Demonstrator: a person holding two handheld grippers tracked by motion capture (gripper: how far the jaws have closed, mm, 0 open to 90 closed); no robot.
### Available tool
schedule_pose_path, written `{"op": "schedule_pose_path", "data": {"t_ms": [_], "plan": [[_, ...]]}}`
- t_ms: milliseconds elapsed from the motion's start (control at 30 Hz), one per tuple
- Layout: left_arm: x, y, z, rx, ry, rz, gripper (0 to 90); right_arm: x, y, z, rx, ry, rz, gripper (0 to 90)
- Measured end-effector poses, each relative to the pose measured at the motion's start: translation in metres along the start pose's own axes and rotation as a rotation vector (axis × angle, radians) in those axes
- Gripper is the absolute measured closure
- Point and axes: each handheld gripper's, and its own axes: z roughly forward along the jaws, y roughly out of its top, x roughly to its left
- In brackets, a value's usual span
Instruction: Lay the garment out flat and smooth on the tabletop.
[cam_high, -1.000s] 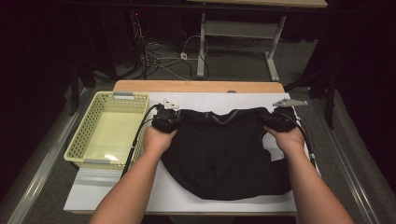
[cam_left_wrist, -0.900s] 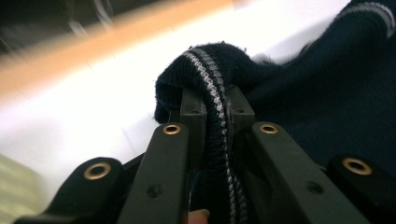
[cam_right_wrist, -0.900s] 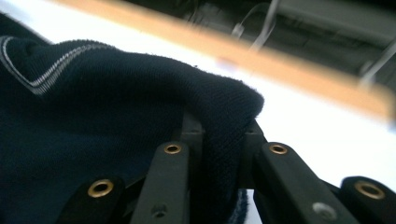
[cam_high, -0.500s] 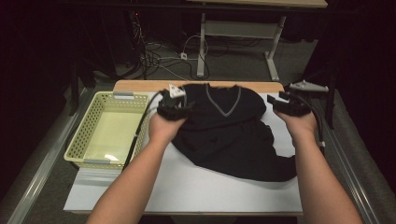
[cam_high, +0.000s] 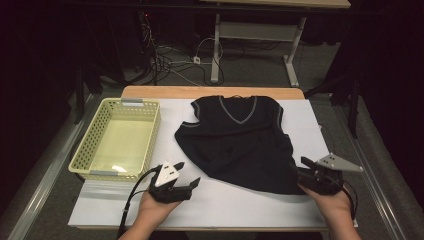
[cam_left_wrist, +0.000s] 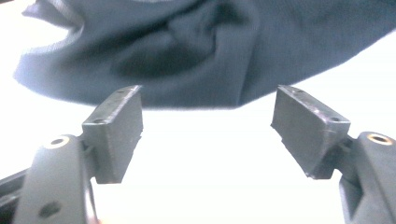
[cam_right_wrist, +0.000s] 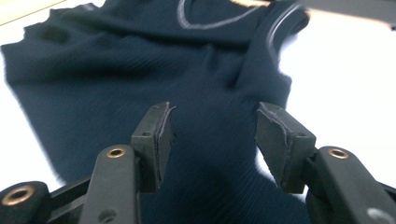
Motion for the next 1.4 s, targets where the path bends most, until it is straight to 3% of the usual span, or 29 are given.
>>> {"op": "schedule_pose_path", "data": {"t_ms": [133, 233, 300, 467, 800, 1000, 1133, 1233, 1267, 1400], "plan": [[0.011, -0.013, -0.011, 0.004, 0.022, -0.024, 14.5, 0.013, -0.019, -0.007, 0.012, 0.018, 0.004, 47.2], [0.015, -0.016, -0.007, 0.013, 0.03, -0.004, 9.8, 0.021, -0.024, -0.005, 0.016, 0.024, 0.003, 47.2], [0.018, -0.016, -0.002, 0.017, 0.022, -0.019, 3.7, 0.028, -0.021, 0.001, 0.0, 0.045, 0.001, 47.2], [0.021, -0.017, 0.001, -0.015, -0.004, -0.043, 0.0, 0.046, -0.001, 0.026, -0.011, 0.076, -0.014, 47.2], [0.019, -0.019, -0.001, -0.04, -0.033, -0.019, 0.0, 0.086, 0.05, 0.105, 0.03, 0.104, -0.036, 46.7], [0.018, -0.019, -0.001, -0.038, -0.032, -0.006, 0.0, 0.092, 0.069, 0.131, 0.058, 0.104, -0.028, 46.8], [0.018, -0.019, -0.001, -0.037, -0.037, 0.002, 0.0, 0.095, 0.067, 0.15, 0.13, 0.111, -0.04, 56.4], [0.018, -0.019, 0.0, -0.036, -0.04, 0.003, 0.0, 0.099, 0.06, 0.158, 0.197, 0.099, -0.084, 79.7], [0.018, -0.019, 0.0, -0.035, -0.04, 0.003, 0.0, 0.101, 0.058, 0.158, 0.199, 0.099, -0.097, 84.9], [0.017, -0.019, 0.0, -0.035, -0.04, 0.008, 0.0, 0.108, 0.055, 0.143, 0.141, 0.133, -0.116, 86.6]]}}
